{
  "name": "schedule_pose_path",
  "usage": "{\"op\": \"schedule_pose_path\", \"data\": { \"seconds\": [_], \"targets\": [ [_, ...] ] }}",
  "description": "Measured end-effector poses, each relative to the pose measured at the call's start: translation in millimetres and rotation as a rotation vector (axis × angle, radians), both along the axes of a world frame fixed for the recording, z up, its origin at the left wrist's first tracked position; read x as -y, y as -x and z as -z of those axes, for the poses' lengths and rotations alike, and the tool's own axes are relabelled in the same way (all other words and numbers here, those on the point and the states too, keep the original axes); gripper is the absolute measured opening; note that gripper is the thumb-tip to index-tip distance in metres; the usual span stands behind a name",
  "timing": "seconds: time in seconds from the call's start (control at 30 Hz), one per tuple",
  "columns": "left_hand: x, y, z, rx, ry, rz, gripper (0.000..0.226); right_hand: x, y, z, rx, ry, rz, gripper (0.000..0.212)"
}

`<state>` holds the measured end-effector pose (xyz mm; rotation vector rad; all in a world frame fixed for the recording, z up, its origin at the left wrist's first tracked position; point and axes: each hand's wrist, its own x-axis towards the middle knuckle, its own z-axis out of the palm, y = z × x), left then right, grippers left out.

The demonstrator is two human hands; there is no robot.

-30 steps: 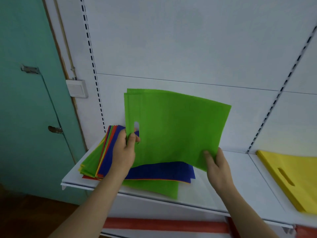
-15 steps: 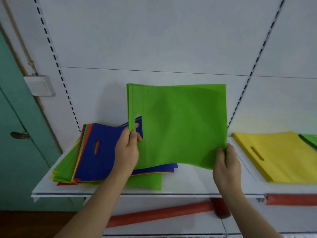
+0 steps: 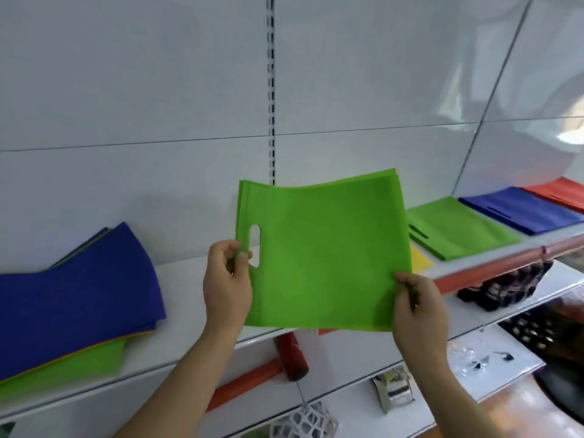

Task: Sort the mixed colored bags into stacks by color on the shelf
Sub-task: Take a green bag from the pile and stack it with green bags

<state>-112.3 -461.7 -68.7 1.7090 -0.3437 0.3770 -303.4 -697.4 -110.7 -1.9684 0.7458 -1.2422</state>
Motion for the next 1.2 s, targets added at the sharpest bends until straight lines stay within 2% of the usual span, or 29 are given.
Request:
{"op": "schedule_pose_path", "data": {
  "seconds": [0.1, 0.23, 0.37, 0.5, 0.73, 0.9, 1.2],
  "targets": [
    [77, 34, 5, -0.003, -0.036, 0.065, 0.014, 58, 49, -6, -0.041, 0.01, 0.013, 0.034],
    [170, 76, 13, -0.053, -0.06, 0.176, 0.026, 137, 107, -8, -0.126, -0.001, 0.075, 0.047],
    [240, 102, 17, -0.046, -0.168, 0.238, 0.033, 209, 142, -4, -0.155, -0.012, 0.181, 0.046],
    [300, 106, 20, -0.025, -0.227, 0.256, 0.031, 266, 154, 10, -0.173, -0.013, 0.274, 0.041],
    [390, 80, 35, 0.019, -0.343, 0.264, 0.035, 352, 132, 11, -0.282, 0.069, 0.277, 0.042],
    [431, 55, 41, -0.007, -0.363, 0.264, 0.042, 410, 92, 2, -0.362, 0.18, 0.183, 0.046],
    [472, 45, 59, -0.045, -0.512, 0.131, 0.041, 498, 21, 8, -0.429, 0.164, 0.055, 0.045]
  ]
}}
